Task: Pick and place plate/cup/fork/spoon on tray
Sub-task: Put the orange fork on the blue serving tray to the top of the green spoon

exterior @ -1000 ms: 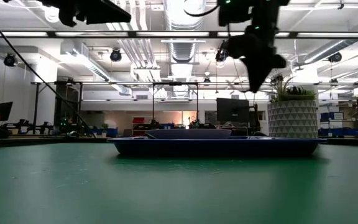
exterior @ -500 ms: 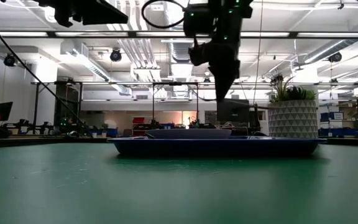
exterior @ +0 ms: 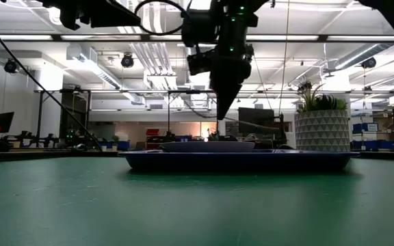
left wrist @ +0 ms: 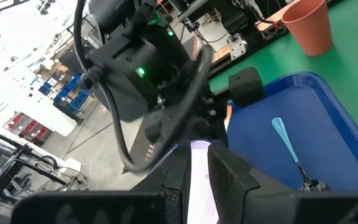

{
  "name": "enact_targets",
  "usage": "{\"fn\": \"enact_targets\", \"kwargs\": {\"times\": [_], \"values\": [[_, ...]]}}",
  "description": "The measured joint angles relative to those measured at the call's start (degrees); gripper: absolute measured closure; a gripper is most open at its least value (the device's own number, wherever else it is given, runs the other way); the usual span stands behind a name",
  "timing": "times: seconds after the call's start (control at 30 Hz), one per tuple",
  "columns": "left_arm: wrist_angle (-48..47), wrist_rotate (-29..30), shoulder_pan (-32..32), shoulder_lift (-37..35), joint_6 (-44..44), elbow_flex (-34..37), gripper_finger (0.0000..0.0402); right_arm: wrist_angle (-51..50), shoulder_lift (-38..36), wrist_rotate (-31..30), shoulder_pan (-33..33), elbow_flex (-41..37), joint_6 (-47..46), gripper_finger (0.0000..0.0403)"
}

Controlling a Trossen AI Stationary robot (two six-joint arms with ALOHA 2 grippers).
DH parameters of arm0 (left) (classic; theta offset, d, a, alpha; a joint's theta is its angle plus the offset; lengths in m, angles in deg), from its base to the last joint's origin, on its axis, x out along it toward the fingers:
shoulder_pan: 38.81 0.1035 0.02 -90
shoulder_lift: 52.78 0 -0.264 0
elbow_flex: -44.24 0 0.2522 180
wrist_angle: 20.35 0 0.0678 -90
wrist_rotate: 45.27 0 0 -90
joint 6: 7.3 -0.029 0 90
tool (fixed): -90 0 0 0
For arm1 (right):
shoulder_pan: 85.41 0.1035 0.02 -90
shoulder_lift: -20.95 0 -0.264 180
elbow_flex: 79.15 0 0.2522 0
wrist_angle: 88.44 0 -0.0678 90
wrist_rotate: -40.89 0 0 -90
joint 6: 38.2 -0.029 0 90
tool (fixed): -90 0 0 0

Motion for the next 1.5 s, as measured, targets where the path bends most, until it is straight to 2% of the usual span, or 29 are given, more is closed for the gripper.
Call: {"fn": "enact_targets", "kwargs": {"times": [0.27,0.63,1.3,1.5], "values": [[0.0,-0.1,0.0,0.1,-1.1,0.0,0.0366,-3.0,7.5,0.2,2.5,9.0,3.8,0.0394],[-0.1,-0.1,0.0,0.2,-1.1,0.0,0.0366,-11.2,18.2,4.5,3.1,25.1,5.7,0.0394],[-0.7,0.0,0.0,0.2,-1.1,0.1,0.0366,-12.4,21.0,3.9,4.7,25.3,-1.2,0.0394],[-1.1,0.0,0.0,0.2,-1.1,0.1,0.0366,-14.1,22.1,0.8,5.1,25.2,-2.7,0.0394]]}}
